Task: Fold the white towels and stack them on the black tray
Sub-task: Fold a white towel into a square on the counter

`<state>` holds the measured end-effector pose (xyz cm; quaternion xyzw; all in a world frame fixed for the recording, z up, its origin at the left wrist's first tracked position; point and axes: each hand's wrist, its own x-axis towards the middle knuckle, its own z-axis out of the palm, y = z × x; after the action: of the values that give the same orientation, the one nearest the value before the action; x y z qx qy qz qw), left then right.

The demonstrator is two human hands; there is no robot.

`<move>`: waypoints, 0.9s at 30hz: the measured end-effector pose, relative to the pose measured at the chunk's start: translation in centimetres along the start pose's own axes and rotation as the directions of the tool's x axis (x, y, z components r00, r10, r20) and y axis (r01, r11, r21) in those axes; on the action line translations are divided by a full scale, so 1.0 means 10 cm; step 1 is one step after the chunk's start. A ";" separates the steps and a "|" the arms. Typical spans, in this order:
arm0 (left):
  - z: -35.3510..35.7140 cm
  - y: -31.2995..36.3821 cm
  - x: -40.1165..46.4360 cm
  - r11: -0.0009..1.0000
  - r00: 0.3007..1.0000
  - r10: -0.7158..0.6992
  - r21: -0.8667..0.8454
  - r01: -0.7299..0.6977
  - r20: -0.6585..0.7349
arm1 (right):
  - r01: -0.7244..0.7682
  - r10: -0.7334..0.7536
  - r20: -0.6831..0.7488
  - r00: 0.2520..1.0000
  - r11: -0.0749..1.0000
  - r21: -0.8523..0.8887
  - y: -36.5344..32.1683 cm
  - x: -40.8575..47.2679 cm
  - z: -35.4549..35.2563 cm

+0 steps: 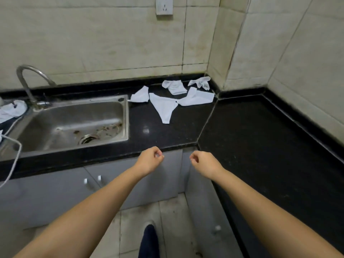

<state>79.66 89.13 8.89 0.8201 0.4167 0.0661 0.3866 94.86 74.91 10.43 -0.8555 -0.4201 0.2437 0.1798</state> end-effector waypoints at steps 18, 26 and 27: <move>-0.11 -0.26 2.52 0.916 0.971 0.189 0.331 -0.227 0.143 | 0.079 -0.078 0.011 0.997 0.991 -0.111 -0.40 2.68 0.25; 0.02 -0.21 2.91 0.820 0.962 0.233 0.503 -0.273 0.142 | 0.356 -0.360 0.047 0.932 0.879 -0.317 -0.26 3.22 0.27; 0.03 -0.21 2.93 0.821 0.963 0.234 0.503 -0.268 0.131 | 0.379 -0.373 0.079 0.924 0.873 -0.307 -0.26 3.26 0.23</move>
<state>97.30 111.21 1.03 0.9429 0.2949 -0.0237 0.1532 109.11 102.93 1.18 -0.7730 -0.6133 0.1407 0.0806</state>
